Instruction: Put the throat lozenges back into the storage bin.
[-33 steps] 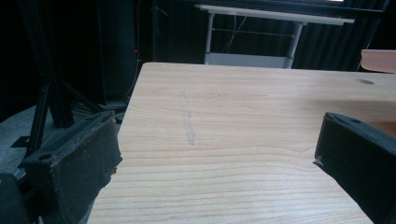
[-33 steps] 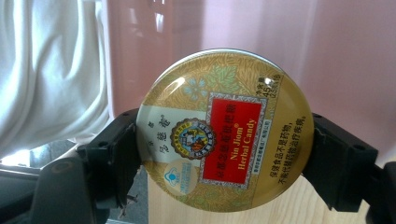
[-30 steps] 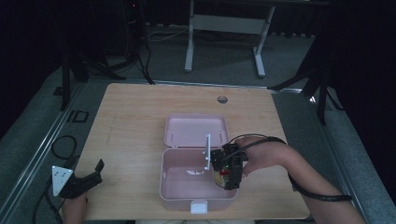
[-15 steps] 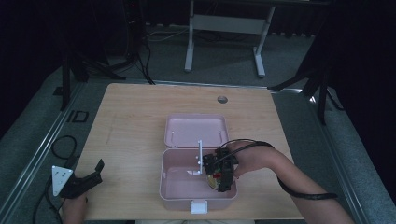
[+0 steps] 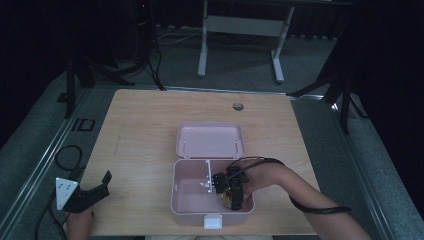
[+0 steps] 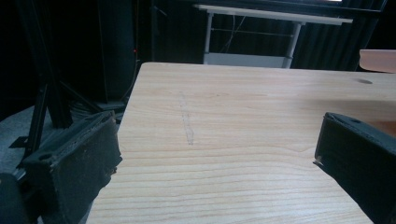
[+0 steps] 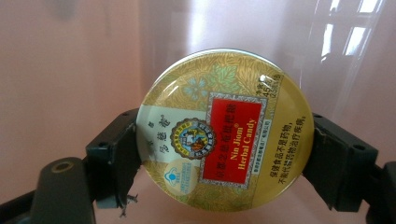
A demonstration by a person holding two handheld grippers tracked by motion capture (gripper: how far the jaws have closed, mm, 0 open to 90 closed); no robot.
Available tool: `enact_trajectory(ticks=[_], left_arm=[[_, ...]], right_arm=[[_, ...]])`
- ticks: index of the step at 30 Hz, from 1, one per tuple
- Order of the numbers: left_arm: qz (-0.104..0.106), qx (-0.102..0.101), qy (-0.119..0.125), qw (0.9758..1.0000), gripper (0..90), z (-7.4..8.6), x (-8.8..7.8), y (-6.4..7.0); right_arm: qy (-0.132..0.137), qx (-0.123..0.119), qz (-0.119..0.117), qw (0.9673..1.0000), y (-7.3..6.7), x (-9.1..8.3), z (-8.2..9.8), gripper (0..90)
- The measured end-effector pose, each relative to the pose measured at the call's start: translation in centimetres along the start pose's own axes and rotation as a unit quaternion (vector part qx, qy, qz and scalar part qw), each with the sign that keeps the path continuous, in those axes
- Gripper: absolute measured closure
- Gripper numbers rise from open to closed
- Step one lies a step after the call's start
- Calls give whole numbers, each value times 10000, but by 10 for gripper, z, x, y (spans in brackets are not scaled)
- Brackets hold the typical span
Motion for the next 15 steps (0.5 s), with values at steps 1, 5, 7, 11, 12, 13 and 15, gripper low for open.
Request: enact_trajectory(ticks=[1,5,7,11,12,13,15], left_arm=[[3,-5,1,10000,3,0,0,0],[6,-3,1,10000,4,0,0,0],[5,-2,1,10000,3,0,0,0],[6,3,-1,10000,3,0,0,0],[11,5,1,10000,3,0,0,0],[8,5,2,10000,3,0,0,0],[8,3,2,10000,3,0,0,0]], right_arm=[[-37,2,7,10000,1,2,0,201],[-122,32,-44,9999,1,11,0,200],[-174,6,-91,9998,0,14,0,200],[-216,-32,-256,9994,-3,19,0,187],[-213,-46,-244,9995,-3,19,1,185],[-209,-53,-237,9995,-2,18,1,178],[-197,-50,-221,9995,-2,18,1,168]])
Point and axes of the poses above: each handheld gripper's, and its own axes: x roughly forward along the jaws, z roughly out of its underside, y roughly to its right, the point moved 7 cm from there along x, roughly forward along the jaws, and after that the axes turned 5 degrees about z, right-handed, at the moved point
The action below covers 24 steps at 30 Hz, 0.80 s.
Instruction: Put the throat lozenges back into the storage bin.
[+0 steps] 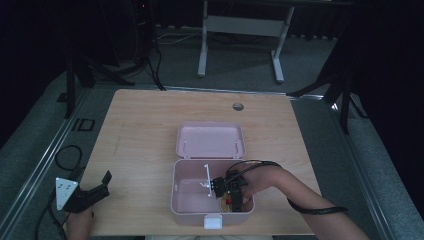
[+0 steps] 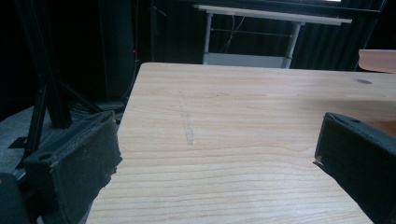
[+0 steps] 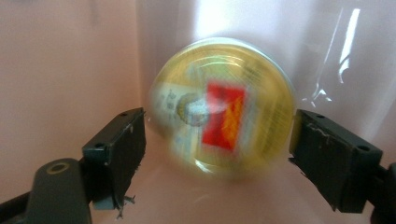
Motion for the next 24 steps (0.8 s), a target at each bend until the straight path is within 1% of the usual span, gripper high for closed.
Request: enact_trajectory(ticks=[1,2,3,5,8,9,10,11,12,14,15,16,17,18,19,20,21,22,23,24], left_arm=[[3,7,4,10000,3,0,0,0],[2,8,7,10000,3,0,0,0],[3,7,7,10000,3,0,0,0],[5,2,6,10000,4,0,0,0],[1,0,4,10000,3,0,0,0],[2,0,2,10000,4,0,0,0],[0,1,3,10000,3,0,0,0],[1,-2,3,10000,3,0,0,0],[3,-2,12,10000,3,0,0,0],[-1,1,9,10000,3,0,0,0],[0,2,9,10000,3,0,0,0],[0,3,9,10000,3,0,0,0],[0,3,9,10000,3,0,0,0],[-4,-3,7,10000,3,0,0,0],[-6,-3,4,10000,3,0,0,0],[-7,1,3,10000,3,0,0,0],[-7,0,4,10000,3,0,0,0],[-8,1,4,10000,4,0,0,0],[-8,1,4,10000,3,0,0,0],[-10,1,4,10000,3,0,0,0]], right_arm=[[30,16,1,10000,1,-2,0,169],[47,-16,76,10000,1,-3,0,168],[64,1,90,9999,1,-5,0,168],[180,-34,174,9997,1,-11,0,166],[551,14,251,9982,0,-29,-1,141],[716,-7,333,9969,-1,-38,0,132],[809,-36,356,9961,-2,-43,1,131],[929,-14,389,9949,-3,-50,2,130],[1032,9,473,9935,-3,-57,4,130],[1352,81,619,9888,-3,-73,8,127],[1456,81,692,9869,-3,-78,11,125],[1591,118,802,9839,-2,-85,14,125],[1591,118,802,9839,-2,-85,14,125],[1681,167,840,9820,-2,-91,18,125],[1810,193,964,9786,-4,-99,28,121],[1893,252,995,9765,-4,-103,35,121],[1941,285,1015,9753,-3,-105,39,121],[2011,351,1089,9729,-2,-108,46,121],[2011,351,1089,9729,-2,-108,46,121],[2081,430,1139,9705,-1,-110,51,121]])
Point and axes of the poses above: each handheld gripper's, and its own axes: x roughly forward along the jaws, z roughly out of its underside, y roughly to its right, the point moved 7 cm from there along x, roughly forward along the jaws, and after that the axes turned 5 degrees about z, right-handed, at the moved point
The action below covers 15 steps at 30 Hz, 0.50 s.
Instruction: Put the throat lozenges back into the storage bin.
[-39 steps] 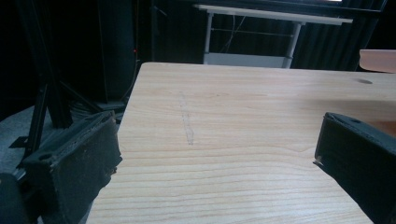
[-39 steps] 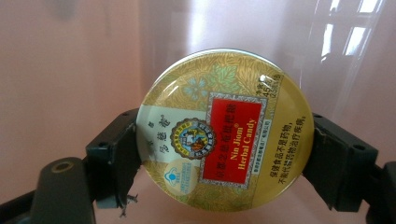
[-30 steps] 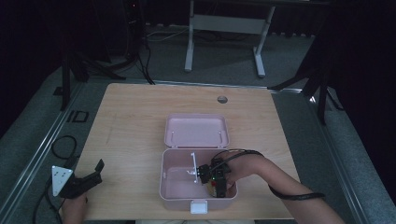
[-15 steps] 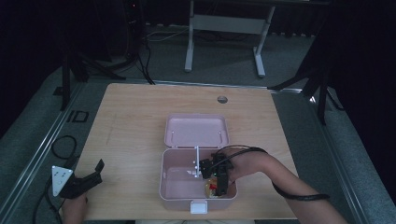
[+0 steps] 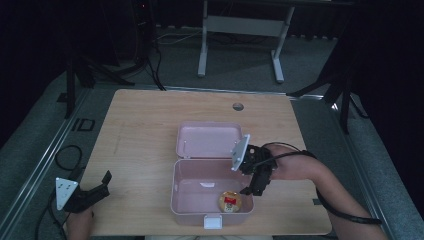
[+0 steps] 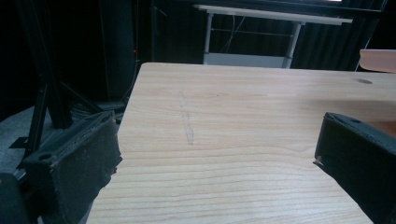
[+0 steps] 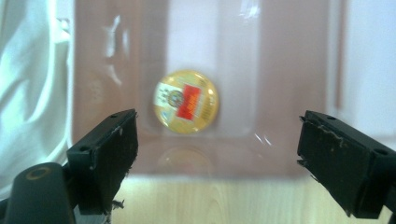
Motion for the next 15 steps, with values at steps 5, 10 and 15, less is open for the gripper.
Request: enact_trajectory(ticks=[5,10,15], left_arm=[[-6,0,0,10000,3,0,0,0],[-4,6,6,10000,3,0,0,0],[-5,0,2,10000,3,0,0,0]], right_arm=[[514,441,328,9972,8,-10,29,121],[768,789,542,9924,15,0,51,121],[995,1337,714,9834,22,21,81,121]])
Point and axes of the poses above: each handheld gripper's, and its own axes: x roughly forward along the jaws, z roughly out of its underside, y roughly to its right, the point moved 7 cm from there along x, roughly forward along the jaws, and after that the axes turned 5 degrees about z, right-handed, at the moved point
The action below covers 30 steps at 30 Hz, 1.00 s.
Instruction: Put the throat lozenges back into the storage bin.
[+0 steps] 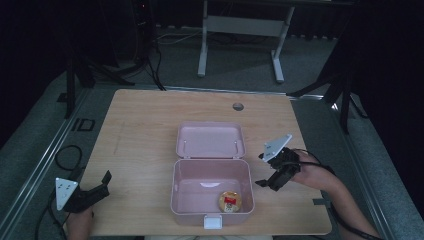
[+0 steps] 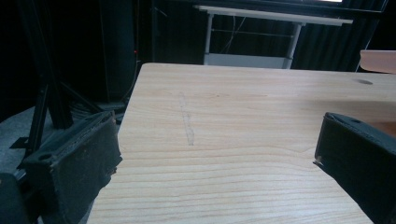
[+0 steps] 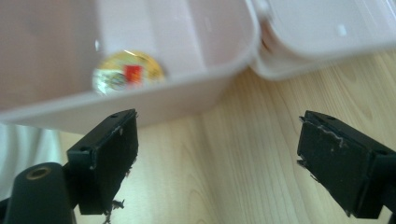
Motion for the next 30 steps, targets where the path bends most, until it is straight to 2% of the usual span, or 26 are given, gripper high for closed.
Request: enact_trajectory(ticks=[3,6,8,9,10,12,15,16,18,19,20,21,23,25,26,27,28,30], left_arm=[[-1,3,-5,10000,3,0,0,0],[-1,2,-1,10000,3,0,0,0],[1,3,0,10000,3,0,0,0],[2,0,-1,10000,3,0,0,0],[2,3,0,10000,4,0,0,0],[1,4,-6,10000,3,0,0,0],[2,4,-6,10000,3,0,0,0],[2,4,-6,10000,3,0,0,0],[1,4,-2,10000,3,0,0,0],[1,4,0,10000,3,0,0,0],[0,5,1,10000,3,0,0,0],[-1,4,1,10000,3,0,0,0],[-6,4,-4,10000,3,0,0,0],[-16,3,-13,10000,3,0,0,0],[-17,3,-13,10000,3,0,0,0],[-16,4,-12,10000,3,0,0,0],[-16,3,-7,10000,3,0,0,0],[-8,5,2,10000,3,0,0,0]], right_arm=[[126,311,200,9992,8,14,18,121],[320,637,511,9961,16,29,33,121],[539,926,723,9916,21,38,43,119],[608,985,835,9898,23,41,47,118],[687,1098,984,9867,25,44,51,118],[855,1335,1076,9815,28,51,60,116],[1031,1526,1456,9720,35,57,74,115],[1031,1526,1456,9720,35,57,74,115],[1180,1770,1724,9618,40,59,87,116],[1224,1857,1779,9586,42,59,92,115],[1228,1963,1915,9538,46,58,102,115],[1228,1963,1915,9538,46,58,102,115],[1288,2058,1998,9493,48,56,109,115],[1397,2238,2167,9399,52,53,117,115],[1419,2301,2227,9367,53,52,119,115],[1420,2381,2372,9311,55,50,123,115],[1473,2494,2497,9240,58,47,127,116],[1497,2648,2671,9144,61,44,132,115]])
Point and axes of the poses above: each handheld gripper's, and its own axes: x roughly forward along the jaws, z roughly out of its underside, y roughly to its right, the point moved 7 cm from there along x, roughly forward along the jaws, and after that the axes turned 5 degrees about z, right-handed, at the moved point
